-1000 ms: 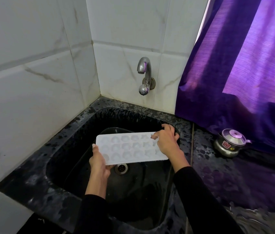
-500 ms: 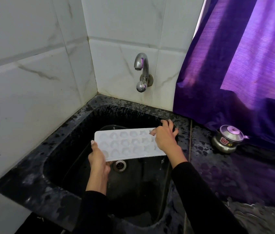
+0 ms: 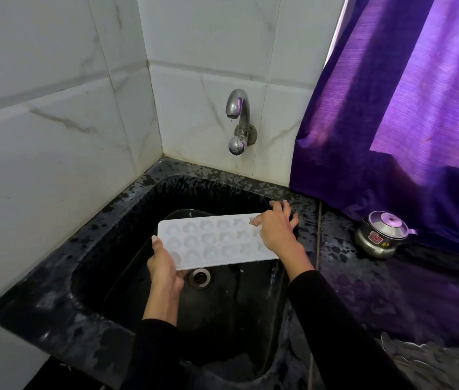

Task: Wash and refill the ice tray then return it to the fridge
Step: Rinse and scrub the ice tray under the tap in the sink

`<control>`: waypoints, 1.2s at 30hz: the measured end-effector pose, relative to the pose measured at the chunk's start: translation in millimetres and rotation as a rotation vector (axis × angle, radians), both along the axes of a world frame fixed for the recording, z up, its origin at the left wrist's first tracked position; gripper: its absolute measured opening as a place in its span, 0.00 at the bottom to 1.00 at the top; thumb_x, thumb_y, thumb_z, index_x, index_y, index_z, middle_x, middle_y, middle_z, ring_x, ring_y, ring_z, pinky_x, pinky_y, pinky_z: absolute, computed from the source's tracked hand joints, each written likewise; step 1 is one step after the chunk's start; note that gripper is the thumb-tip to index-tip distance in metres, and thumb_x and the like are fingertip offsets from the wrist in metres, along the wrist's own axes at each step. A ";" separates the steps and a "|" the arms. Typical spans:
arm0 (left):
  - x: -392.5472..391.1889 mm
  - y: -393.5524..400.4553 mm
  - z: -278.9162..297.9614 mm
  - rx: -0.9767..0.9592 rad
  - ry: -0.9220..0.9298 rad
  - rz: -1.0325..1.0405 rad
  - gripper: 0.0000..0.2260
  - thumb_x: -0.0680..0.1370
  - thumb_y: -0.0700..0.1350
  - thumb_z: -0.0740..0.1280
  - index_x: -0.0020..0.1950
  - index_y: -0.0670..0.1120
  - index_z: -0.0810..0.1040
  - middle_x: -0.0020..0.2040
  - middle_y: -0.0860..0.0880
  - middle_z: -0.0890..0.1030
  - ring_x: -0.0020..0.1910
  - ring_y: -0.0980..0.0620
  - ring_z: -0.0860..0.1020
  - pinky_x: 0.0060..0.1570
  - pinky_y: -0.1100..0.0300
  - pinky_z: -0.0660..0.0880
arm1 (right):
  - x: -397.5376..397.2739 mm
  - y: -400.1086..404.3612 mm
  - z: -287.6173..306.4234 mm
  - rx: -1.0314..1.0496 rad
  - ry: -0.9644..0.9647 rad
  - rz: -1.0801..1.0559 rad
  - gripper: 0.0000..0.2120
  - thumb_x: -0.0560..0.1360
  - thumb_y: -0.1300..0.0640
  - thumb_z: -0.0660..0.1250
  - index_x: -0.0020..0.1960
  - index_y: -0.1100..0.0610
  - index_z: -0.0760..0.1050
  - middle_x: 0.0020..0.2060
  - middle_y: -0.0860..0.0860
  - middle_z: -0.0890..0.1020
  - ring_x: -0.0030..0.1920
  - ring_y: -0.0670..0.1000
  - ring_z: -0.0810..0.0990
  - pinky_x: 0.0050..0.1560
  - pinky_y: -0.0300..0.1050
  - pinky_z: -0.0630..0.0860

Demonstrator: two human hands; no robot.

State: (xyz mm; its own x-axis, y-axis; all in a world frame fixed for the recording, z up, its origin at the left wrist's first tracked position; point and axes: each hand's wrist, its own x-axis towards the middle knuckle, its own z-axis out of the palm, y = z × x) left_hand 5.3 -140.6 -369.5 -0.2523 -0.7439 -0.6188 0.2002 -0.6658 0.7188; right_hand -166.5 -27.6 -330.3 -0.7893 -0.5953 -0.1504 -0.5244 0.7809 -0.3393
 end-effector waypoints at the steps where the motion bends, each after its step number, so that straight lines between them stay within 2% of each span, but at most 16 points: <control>1: 0.0 -0.8 -0.2 -0.003 -0.005 -0.005 0.19 0.80 0.59 0.57 0.55 0.44 0.73 0.43 0.46 0.80 0.41 0.45 0.80 0.46 0.45 0.78 | 0.0 0.1 -1.6 -0.012 0.000 -0.005 0.22 0.75 0.71 0.63 0.62 0.51 0.79 0.76 0.57 0.54 0.77 0.60 0.40 0.73 0.66 0.41; 4: -0.3 -2.1 0.0 -0.007 -0.007 -0.020 0.19 0.80 0.59 0.56 0.54 0.44 0.73 0.43 0.45 0.80 0.41 0.44 0.80 0.44 0.45 0.78 | 1.1 -0.8 -4.3 -0.142 0.019 -0.035 0.21 0.72 0.74 0.65 0.56 0.53 0.81 0.76 0.57 0.54 0.77 0.59 0.40 0.74 0.65 0.40; 7: -0.7 -1.7 -0.2 -0.003 -0.004 -0.025 0.19 0.80 0.59 0.56 0.55 0.44 0.73 0.43 0.45 0.80 0.41 0.44 0.80 0.42 0.47 0.78 | 3.2 -4.0 -3.0 -0.215 0.052 0.014 0.23 0.70 0.77 0.63 0.54 0.54 0.80 0.76 0.56 0.55 0.77 0.58 0.40 0.73 0.64 0.39; 10: -1.1 -1.9 -0.2 0.003 0.006 -0.028 0.19 0.80 0.59 0.56 0.55 0.44 0.72 0.43 0.45 0.80 0.41 0.44 0.80 0.43 0.46 0.78 | 5.2 -9.9 -1.6 -0.165 0.035 0.082 0.26 0.70 0.79 0.61 0.55 0.53 0.81 0.77 0.56 0.52 0.77 0.59 0.37 0.72 0.65 0.37; 16: -2.8 -0.8 0.0 0.011 0.018 -0.028 0.18 0.81 0.58 0.56 0.52 0.45 0.72 0.42 0.45 0.80 0.40 0.44 0.80 0.48 0.44 0.78 | 8.4 -16.9 -6.6 -0.050 0.031 0.145 0.25 0.73 0.75 0.62 0.58 0.50 0.81 0.78 0.55 0.47 0.76 0.61 0.34 0.72 0.68 0.35; 19: -3.2 -0.9 0.4 0.003 0.013 -0.017 0.17 0.81 0.59 0.56 0.52 0.45 0.73 0.43 0.45 0.80 0.42 0.44 0.80 0.48 0.43 0.78 | 10.3 -17.5 -7.7 -0.030 0.023 0.161 0.27 0.73 0.77 0.60 0.61 0.50 0.79 0.78 0.56 0.49 0.76 0.61 0.35 0.72 0.69 0.36; 22: -2.3 -3.5 -1.2 -0.021 -0.017 -0.010 0.18 0.80 0.59 0.57 0.53 0.44 0.72 0.45 0.45 0.80 0.44 0.43 0.80 0.49 0.43 0.78 | 10.0 -16.9 -7.7 -0.005 0.020 0.187 0.27 0.72 0.78 0.60 0.58 0.51 0.80 0.77 0.57 0.52 0.76 0.62 0.36 0.71 0.70 0.37; 26: -1.7 -4.5 -4.6 -0.033 -0.039 -0.042 0.19 0.80 0.59 0.57 0.52 0.44 0.73 0.44 0.45 0.80 0.43 0.43 0.80 0.50 0.44 0.78 | 6.9 -16.5 -2.8 0.026 0.036 0.180 0.22 0.73 0.75 0.63 0.55 0.52 0.81 0.75 0.58 0.54 0.76 0.62 0.37 0.71 0.70 0.36; 30: -2.1 -3.8 -5.3 -0.022 -0.027 -0.061 0.18 0.80 0.59 0.56 0.48 0.46 0.73 0.44 0.45 0.80 0.43 0.43 0.80 0.52 0.42 0.78 | 8.2 -19.3 -0.6 0.026 0.041 0.180 0.21 0.74 0.74 0.63 0.56 0.53 0.81 0.77 0.57 0.51 0.77 0.61 0.37 0.72 0.69 0.37; 36: -1.7 -2.3 -5.1 -0.016 -0.033 -0.026 0.18 0.81 0.59 0.56 0.51 0.44 0.73 0.42 0.45 0.80 0.41 0.44 0.80 0.49 0.44 0.78 | 8.6 -21.0 -1.1 0.087 0.042 0.196 0.19 0.75 0.71 0.64 0.57 0.52 0.81 0.75 0.58 0.56 0.77 0.62 0.38 0.71 0.70 0.37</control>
State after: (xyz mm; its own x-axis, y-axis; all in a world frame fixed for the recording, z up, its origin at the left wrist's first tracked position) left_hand 3.7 -142.9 -374.6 -0.2510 -0.7472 -0.6154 0.1587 -0.6589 0.7353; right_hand -157.8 -48.5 -331.4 -0.6665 -0.7243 -0.1767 -0.6814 0.6880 -0.2497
